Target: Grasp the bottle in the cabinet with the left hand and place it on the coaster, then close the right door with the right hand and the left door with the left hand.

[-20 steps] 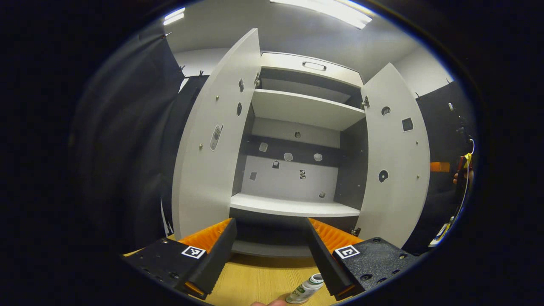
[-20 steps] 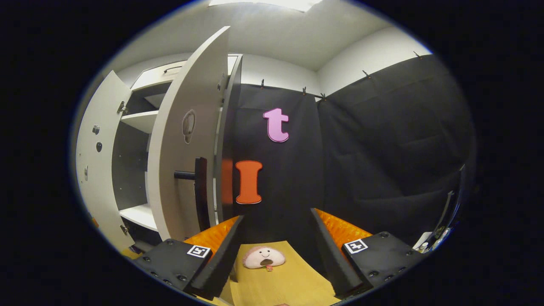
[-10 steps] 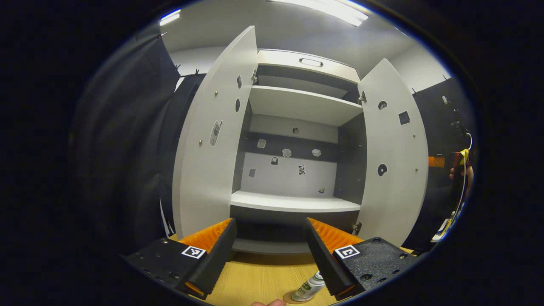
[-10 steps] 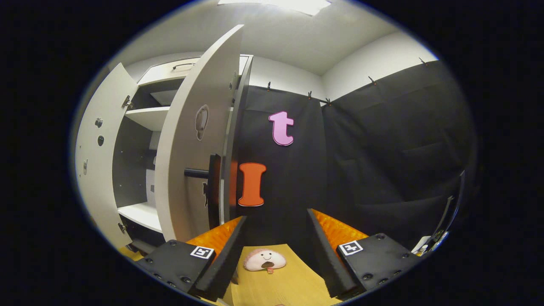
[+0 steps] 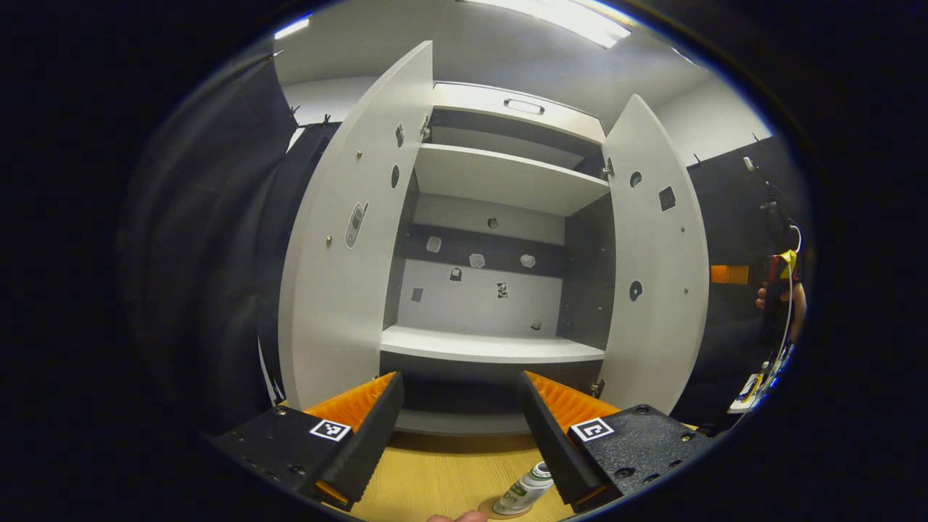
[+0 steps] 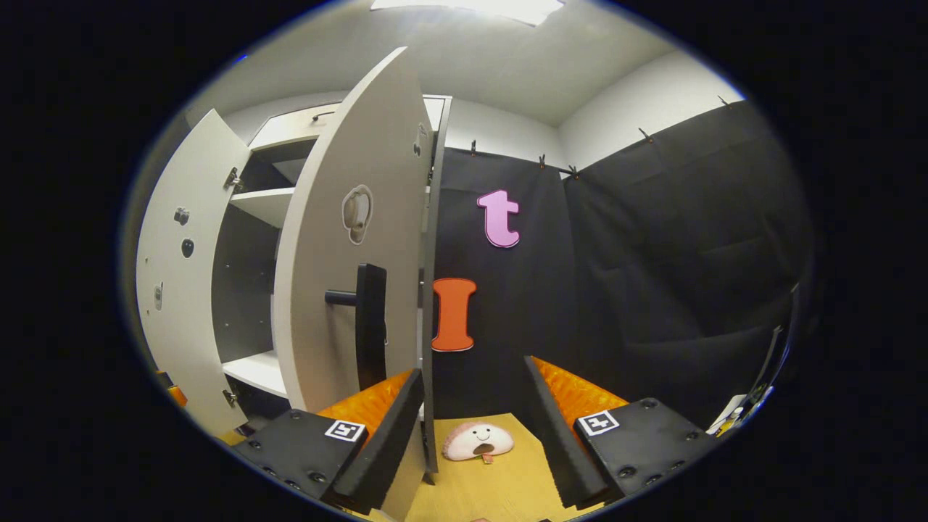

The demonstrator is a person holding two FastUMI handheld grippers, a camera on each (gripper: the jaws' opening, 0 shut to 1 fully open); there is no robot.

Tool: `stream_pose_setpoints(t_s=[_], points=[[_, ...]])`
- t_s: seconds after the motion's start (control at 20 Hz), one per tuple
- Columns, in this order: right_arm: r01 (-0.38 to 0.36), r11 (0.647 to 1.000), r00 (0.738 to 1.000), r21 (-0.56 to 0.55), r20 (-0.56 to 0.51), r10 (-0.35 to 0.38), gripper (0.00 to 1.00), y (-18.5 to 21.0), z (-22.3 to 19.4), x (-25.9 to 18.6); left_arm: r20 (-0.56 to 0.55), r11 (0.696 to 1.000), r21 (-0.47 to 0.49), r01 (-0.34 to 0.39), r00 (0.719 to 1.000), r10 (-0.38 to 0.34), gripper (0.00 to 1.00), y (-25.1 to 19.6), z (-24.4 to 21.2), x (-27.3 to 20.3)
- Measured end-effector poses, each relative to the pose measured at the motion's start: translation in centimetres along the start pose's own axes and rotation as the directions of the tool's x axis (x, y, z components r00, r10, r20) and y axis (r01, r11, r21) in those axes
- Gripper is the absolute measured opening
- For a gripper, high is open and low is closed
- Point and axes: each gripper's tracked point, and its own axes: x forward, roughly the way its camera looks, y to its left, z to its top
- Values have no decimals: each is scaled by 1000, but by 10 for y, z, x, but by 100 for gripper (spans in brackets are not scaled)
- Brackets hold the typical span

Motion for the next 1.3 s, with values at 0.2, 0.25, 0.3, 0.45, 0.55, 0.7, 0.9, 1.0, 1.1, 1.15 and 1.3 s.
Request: stream_pose_setpoints(t_s=[0.2,0.25,0.3,0.45,0.55,0.7,0.9,1.0,1.1,1.15,1.3], points=[[-56,998,998,23,0,56,84,30,-1,2,-13,1000,6,-20,1000,20,95,11,-3,-6],[-71,997,997,36,-5,72,91,37,-2,3,-11,999,11,-30,999,30,95,15,-3,-9],[-87,995,996,44,-7,87,91,45,-2,4,-8,999,13,-40,999,40,95,20,-1,-11],[-133,989,991,61,-9,134,84,69,-2,7,4,997,22,-69,998,69,95,31,5,-18],[-181,980,983,88,-6,182,91,89,-2,10,15,996,25,-87,996,87,95,37,8,-23],[-248,961,968,121,-16,251,88,113,-3,9,25,994,23,-107,994,106,95,43,13,-30],[-266,958,962,109,-27,271,95,122,-3,6,32,992,24,-128,991,127,95,50,16,-38],[-286,953,956,102,-30,291,94,131,-4,3,31,991,28,-131,991,130,95,50,17,-40],[-300,950,952,84,-33,304,95,136,-3,4,37,991,32,-133,991,132,95,51,20,-40],[-307,948,950,80,-36,311,95,139,-4,5,42,991,27,-134,990,132,95,51,21,-40],[-344,935,935,85,-54,349,94,155,-7,8,44,990,22,-137,990,136,95,51,24,-42]])
